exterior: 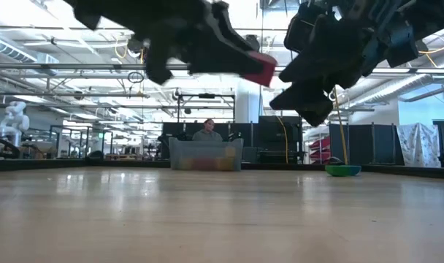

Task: Sort blocks by size
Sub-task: Put the red half circle block into the white bin

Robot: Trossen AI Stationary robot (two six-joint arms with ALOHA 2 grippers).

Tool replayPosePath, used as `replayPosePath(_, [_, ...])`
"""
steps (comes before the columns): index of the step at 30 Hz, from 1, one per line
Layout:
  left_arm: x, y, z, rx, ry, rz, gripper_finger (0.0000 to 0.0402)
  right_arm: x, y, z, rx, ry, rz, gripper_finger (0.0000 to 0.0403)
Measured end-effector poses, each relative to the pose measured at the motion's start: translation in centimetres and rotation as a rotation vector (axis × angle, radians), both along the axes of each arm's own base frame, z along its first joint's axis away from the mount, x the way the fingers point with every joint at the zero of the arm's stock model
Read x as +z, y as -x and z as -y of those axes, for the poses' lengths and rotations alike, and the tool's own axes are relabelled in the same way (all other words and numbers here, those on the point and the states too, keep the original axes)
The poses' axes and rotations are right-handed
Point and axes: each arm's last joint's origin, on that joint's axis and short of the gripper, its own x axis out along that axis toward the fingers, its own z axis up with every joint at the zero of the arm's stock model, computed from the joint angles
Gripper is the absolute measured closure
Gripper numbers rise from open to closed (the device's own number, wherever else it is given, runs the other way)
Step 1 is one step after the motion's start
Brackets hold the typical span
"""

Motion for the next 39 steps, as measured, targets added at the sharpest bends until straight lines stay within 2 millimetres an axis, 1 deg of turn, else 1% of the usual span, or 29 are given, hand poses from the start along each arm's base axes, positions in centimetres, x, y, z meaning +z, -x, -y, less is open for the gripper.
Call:
replayPosePath(5, [1.4,1.6,0.7,0.042,0.041,-0.052,0.0298,-0.1,0.1,0.0,-0.004,0.0,-0.016,0.0208])
replayPosePath(11, [3.1,4.5,1.4,0.142,0.139,-0.149,0.0298,-1.3,0.8,0.6,-0.035,0.007,-0.176,0.0213])
replayPosePath(15, [4.3,6.9,1.8,0.242,0.266,-0.211,0.0298,-2.0,1.2,1.6,-0.089,0.0,-0.279,0.0215])
replayPosePath(21, [5.8,10.7,2.1,0.401,0.523,-0.302,0.0297,-2.7,1.5,3.7,-0.173,-0.001,-0.375,0.0215])
replayPosePath(25, [6.0,13.1,2.5,0.488,0.683,-0.425,0.0297,-2.9,1.7,4.9,-0.219,-0.007,-0.413,0.0215])
replayPosePath(29, [5.5,15.5,3.1,0.56,0.791,-0.66,0.0297,-3.0,1.7,5.8,-0.245,-0.003,-0.423,0.0215])
replayPosePath(33, [4.9,17.9,3.7,0.695,0.827,-0.872,0.0297,-3.0,1.7,6.5,-0.267,-0.006,-0.419,0.0215])
replayPosePath(36, [4.7,19.3,4.3,0.759,0.824,-0.962,0.0297,-2.9,1.6,6.8,-0.276,-0.009,-0.417,0.0215])
replayPosePath(39, [4.7,20.2,5.1,0.781,0.844,-1.01,0.0297,-2.9,1.6,6.9,-0.277,-0.009,-0.417,0.0215])
